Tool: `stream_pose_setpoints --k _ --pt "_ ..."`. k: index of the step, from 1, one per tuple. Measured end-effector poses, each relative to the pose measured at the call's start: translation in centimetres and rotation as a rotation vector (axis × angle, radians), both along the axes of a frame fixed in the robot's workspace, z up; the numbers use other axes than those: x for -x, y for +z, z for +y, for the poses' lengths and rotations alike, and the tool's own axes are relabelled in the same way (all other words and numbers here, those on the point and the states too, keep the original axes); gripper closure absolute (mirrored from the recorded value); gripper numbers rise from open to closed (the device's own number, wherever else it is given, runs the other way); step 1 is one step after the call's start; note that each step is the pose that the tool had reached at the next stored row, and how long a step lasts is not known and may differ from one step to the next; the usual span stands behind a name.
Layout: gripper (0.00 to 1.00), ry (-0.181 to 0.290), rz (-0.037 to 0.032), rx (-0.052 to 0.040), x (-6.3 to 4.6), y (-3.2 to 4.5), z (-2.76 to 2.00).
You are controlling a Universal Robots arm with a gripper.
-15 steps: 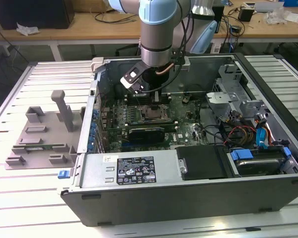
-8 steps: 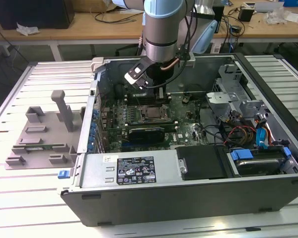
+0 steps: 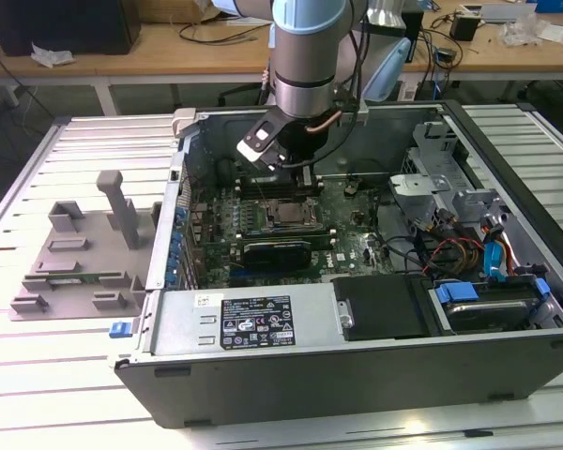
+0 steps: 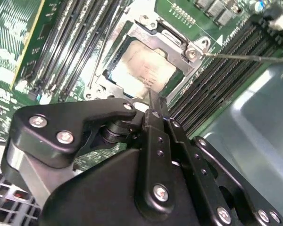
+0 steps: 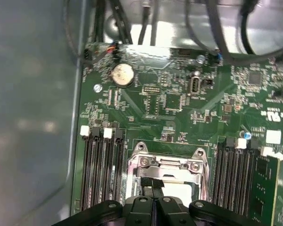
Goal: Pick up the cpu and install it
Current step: 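Close the cpu cover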
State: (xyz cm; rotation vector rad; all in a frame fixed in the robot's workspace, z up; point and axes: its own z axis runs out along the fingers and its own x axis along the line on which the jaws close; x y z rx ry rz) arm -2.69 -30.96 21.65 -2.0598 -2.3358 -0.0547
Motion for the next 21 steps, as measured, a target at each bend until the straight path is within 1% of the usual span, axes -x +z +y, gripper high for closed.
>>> stream_pose_setpoints --k 1,3,5,7,9,10,11,12,13,15,17,18,19,21 --pt "0.89 0.035 0.0 0.0005 0.0 0.0 0.0" --pt "0.89 0.08 0.0 0.0013 0.0 0.0 0.0" --pt "0.89 0.144 0.0 0.0029 0.0 0.0 0.0" --pt "0.89 0.184 0.0 0.0039 0.0 0.0 0.0" --pt "0.89 0.242 0.0 0.0054 0.0 0.0 0.0" --pt "0.89 0.261 0.0 0.0057 0.0 0.0 0.0" --pt "0.89 0.292 0.0 0.0064 0.0 0.0 0.0" --pt "0.89 0.313 0.0 0.0068 0.0 0.0 0.0" --pt "0.89 0.351 -0.0001 0.007 0.0 0.0 0.0" --pt "0.89 0.391 -0.0002 0.0071 0.0 0.0 0.0" --pt "0.89 0.458 -0.0004 0.0073 0.0 -0.01 0.0" --pt "0.89 0.476 -0.0004 0.0073 0.0 -0.01 0.0" --pt "0.89 0.504 -0.0005 0.0074 0.0 -0.01 0.0" --pt "0.89 0.54 -0.0006 0.0076 0.0 -0.01 0.0"
